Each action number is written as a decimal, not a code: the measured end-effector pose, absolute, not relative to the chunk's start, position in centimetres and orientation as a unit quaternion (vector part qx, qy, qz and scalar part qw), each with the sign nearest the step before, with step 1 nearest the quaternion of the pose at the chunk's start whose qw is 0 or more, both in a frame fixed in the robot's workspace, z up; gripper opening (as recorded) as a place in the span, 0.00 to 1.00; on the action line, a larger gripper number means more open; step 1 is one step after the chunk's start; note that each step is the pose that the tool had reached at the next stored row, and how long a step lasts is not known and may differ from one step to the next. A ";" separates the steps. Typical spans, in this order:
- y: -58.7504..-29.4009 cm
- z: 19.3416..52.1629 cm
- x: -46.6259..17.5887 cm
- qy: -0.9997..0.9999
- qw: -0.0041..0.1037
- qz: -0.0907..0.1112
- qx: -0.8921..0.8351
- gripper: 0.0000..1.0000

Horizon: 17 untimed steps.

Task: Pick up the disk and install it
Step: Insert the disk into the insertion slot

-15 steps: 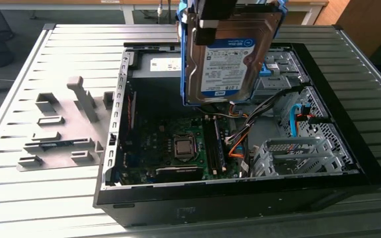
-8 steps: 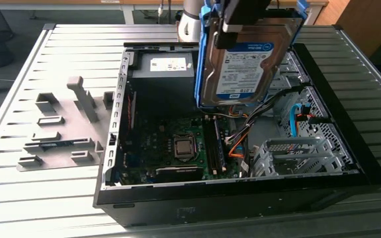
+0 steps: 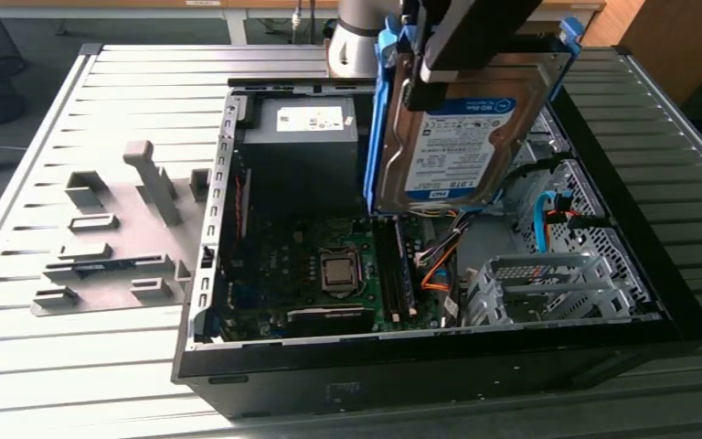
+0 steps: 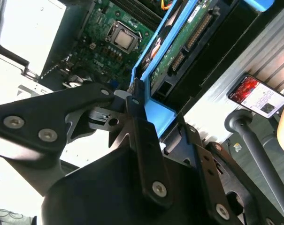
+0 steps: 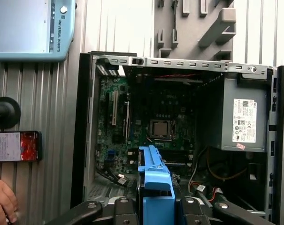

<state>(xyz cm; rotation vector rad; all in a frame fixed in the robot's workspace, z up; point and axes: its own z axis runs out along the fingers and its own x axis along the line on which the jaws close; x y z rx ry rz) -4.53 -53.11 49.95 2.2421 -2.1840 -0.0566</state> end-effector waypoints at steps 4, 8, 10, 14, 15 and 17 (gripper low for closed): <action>-54.3 49.8 -4.5 -0.698 0.005 -0.018 0.716 0.36; -54.7 49.6 -4.2 -0.698 0.005 -0.018 0.716 0.36; -54.7 49.5 -3.7 -0.698 0.005 -0.018 0.716 0.36; -54.7 49.4 -3.3 -0.698 0.005 -0.018 0.716 0.36; -54.7 49.4 -3.3 -0.698 0.005 -0.018 0.716 0.36; -54.7 49.4 -3.3 -0.698 0.005 -0.018 0.716 0.36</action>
